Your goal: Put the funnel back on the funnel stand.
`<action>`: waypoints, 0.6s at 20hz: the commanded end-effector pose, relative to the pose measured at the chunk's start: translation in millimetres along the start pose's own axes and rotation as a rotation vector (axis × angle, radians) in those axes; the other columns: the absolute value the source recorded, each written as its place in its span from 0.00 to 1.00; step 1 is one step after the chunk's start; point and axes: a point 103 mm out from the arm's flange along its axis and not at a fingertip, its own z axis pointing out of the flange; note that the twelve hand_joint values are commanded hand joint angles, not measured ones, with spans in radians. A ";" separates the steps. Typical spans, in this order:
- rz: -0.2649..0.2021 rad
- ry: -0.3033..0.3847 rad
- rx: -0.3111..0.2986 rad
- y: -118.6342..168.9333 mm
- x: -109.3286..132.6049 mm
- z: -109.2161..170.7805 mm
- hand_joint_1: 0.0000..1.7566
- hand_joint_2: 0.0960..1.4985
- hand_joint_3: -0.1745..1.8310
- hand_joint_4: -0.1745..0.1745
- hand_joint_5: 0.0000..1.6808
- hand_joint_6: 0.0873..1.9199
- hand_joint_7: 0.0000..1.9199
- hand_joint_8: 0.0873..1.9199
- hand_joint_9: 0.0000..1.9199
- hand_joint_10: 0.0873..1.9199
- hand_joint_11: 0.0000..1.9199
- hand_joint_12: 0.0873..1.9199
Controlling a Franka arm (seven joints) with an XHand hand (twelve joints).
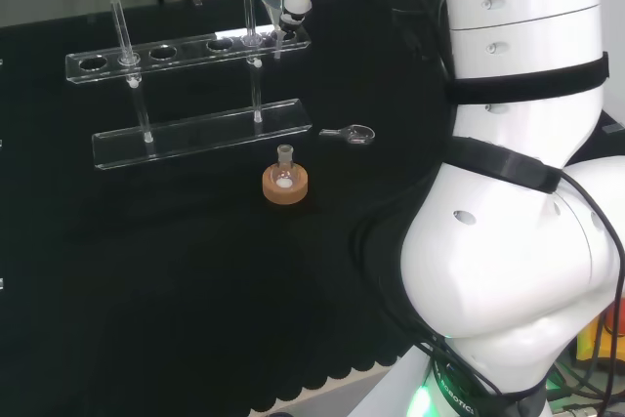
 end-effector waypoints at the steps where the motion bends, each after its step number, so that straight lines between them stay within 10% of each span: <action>1: -0.014 0.020 0.003 -12.4 4.9 1.0 0.40 0.35 0.42 0.47 0.11 0.00 0.05 0.31 0.22 0.30 0.17 0.71; 12: -0.016 0.091 -0.193 -87.3 16.5 -25.4 0.28 0.43 0.25 0.49 0.08 0.00 0.00 0.29 0.11 0.36 0.14 0.74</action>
